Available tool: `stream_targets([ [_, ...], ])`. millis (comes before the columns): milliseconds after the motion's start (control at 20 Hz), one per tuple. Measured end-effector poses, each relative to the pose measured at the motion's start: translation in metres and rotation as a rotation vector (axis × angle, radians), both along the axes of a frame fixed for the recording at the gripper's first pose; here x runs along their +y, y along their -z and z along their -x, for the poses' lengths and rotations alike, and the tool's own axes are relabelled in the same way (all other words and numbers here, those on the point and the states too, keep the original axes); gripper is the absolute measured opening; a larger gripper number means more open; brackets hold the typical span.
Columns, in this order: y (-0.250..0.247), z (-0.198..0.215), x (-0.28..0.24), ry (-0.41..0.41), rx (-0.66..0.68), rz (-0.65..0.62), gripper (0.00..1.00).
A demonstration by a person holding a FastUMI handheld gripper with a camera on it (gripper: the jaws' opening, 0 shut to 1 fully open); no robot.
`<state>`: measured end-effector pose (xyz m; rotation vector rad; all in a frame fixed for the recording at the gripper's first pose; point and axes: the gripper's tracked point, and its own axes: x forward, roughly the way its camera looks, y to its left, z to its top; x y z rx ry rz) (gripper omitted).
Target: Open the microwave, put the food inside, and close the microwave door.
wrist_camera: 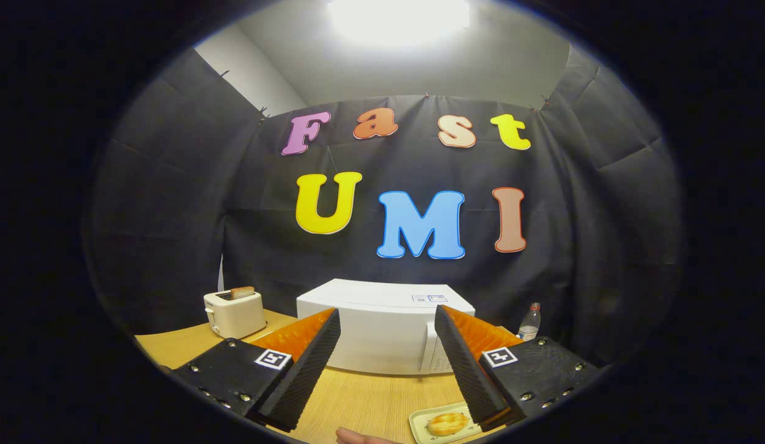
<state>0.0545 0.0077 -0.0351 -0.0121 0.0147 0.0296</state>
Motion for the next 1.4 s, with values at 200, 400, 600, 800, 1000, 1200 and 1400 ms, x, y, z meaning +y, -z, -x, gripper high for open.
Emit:
stream_targets([
  [200, 0.016, -0.019, 0.000, -0.014, 0.014, -0.012, 0.97],
  [400, 0.039, -0.043, -0.006, -0.023, 0.032, -0.022, 0.97],
  [600, 0.070, -0.074, -0.025, 0.006, 0.079, -0.025, 0.97],
  [800, 0.092, -0.104, -0.032, 0.002, 0.124, -0.102, 0.97],
  [1000, 0.118, -0.131, -0.048, 0.025, 0.139, -0.083, 0.97],
  [1200, 0.150, -0.165, -0.066, 0.073, 0.192, -0.140, 0.97],
  [1400, 0.174, -0.197, -0.088, 0.137, 0.223, -0.185, 0.97],
])
